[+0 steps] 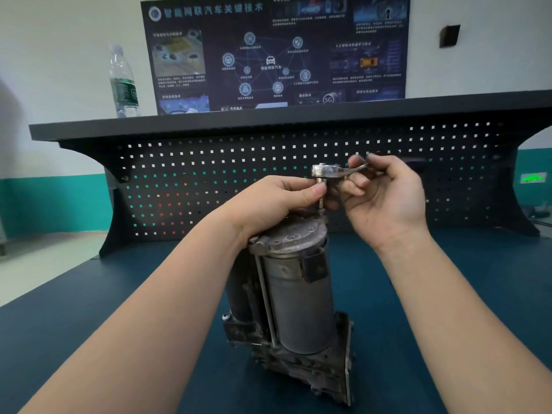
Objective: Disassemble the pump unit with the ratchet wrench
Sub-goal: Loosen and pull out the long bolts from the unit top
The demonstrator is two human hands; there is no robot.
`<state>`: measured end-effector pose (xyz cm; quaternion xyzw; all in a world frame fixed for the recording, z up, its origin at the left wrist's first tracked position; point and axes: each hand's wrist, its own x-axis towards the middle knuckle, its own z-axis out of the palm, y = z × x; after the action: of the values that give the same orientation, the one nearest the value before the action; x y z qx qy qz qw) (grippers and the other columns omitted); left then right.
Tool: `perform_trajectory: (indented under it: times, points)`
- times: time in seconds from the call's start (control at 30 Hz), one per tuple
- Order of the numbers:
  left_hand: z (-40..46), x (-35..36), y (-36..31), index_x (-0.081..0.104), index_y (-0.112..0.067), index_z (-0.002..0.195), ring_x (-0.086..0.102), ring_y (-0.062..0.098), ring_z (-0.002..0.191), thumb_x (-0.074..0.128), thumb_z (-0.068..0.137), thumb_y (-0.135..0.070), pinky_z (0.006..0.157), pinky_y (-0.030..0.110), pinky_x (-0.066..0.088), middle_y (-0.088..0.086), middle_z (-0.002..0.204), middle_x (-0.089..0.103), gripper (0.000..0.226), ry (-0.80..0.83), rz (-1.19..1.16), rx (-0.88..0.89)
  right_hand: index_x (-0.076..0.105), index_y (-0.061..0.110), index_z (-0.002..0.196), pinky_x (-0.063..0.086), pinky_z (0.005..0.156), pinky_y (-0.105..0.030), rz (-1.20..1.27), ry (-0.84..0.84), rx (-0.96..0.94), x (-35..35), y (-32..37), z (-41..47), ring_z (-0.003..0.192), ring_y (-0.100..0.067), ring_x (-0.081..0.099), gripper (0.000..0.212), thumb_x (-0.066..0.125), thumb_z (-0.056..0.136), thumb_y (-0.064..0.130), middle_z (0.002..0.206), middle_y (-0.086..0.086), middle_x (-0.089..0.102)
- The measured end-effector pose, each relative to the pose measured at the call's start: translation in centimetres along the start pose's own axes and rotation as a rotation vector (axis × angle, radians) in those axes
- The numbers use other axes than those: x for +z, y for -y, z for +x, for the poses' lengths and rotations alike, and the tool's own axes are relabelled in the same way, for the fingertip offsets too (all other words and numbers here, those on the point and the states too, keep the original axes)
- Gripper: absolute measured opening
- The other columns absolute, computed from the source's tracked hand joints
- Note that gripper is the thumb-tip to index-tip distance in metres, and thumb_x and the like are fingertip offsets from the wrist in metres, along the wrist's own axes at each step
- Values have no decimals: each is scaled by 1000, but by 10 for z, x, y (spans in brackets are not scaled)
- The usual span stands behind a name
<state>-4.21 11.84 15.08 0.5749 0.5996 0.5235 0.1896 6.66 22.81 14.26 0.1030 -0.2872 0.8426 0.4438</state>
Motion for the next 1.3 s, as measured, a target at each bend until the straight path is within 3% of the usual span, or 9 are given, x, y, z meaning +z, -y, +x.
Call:
perform_trajectory:
  times: [0.1, 0.23, 0.3, 0.57, 0.7, 0.83, 0.93, 1.07, 1.3]
  points:
    - [1, 1, -1, 76, -22, 83, 65, -1, 73, 60, 90, -28, 69, 11, 49, -8, 83, 75, 18, -25, 41, -7, 47, 8, 70, 32, 39, -20, -128, 7, -137, 0, -6, -1, 39, -12, 42, 25, 40, 93, 1, 61, -7, 58]
    - [4, 2, 0, 78, -30, 74, 64, 0, 65, 63, 88, -29, 66, 16, 50, -10, 72, 73, 20, -39, 96, -2, 45, 11, 90, 45, 54, -28, -863, 356, -945, -1, -15, -16, 54, -16, 57, 9, 50, 93, 4, 72, -12, 60]
    - [4, 2, 1, 76, -35, 70, 64, 2, 66, 65, 84, -31, 72, 23, 51, -11, 71, 72, 18, -39, 133, 4, 50, 3, 90, 49, 59, -32, -1120, 534, -1156, -6, -15, -17, 62, -22, 60, 8, 54, 91, 10, 75, -14, 59]
    - [0, 3, -11, 75, -31, 95, 65, 2, 99, 64, 69, -68, 98, 29, 46, -14, 99, 73, 46, 172, 527, -141, 40, 16, 86, 37, 45, -27, -695, 329, -719, -6, -7, -12, 43, -21, 46, 11, 44, 93, 10, 64, 0, 63]
    - [-1, 9, -20, 70, -35, 75, 60, -5, 67, 57, 73, -74, 67, 21, 45, -19, 70, 66, 41, 96, 787, -173, 40, 16, 87, 38, 45, -28, -725, 377, -778, -5, -12, -16, 43, -21, 45, 8, 46, 92, 17, 66, 1, 62]
    - [-20, -16, -29, 47, -37, 135, 55, -1, 111, 39, 57, -94, 95, 19, 42, -19, 128, 57, 97, 226, 996, -147, 40, 15, 85, 38, 45, -27, -707, 337, -750, -5, -9, -15, 43, -21, 46, 11, 45, 93, 10, 65, 0, 63]
    - [-39, -33, -25, 11, -46, 148, 39, -6, 127, 55, 40, -91, 106, 18, 31, -29, 142, 37, 125, 410, 958, -248, 41, 14, 85, 38, 46, -26, -690, 334, -725, -4, -10, -15, 44, -21, 46, 11, 44, 93, 9, 65, 0, 63]
    - [-45, -27, -5, 17, -55, 142, 49, -5, 112, 62, 44, -84, 87, 8, 36, -31, 122, 53, 112, 231, 997, -85, 40, 15, 84, 38, 47, -25, -668, 333, -722, -4, -13, -16, 44, -20, 46, 11, 44, 93, 9, 64, 0, 63]
    - [-54, -24, -3, 22, -48, 145, 51, -3, 102, 47, 50, -92, 79, 12, 38, -20, 126, 58, 108, 134, 1048, -1, 41, 15, 83, 37, 47, -22, -548, 267, -620, 3, -17, -22, 43, -21, 48, 11, 44, 92, 11, 64, -6, 64]
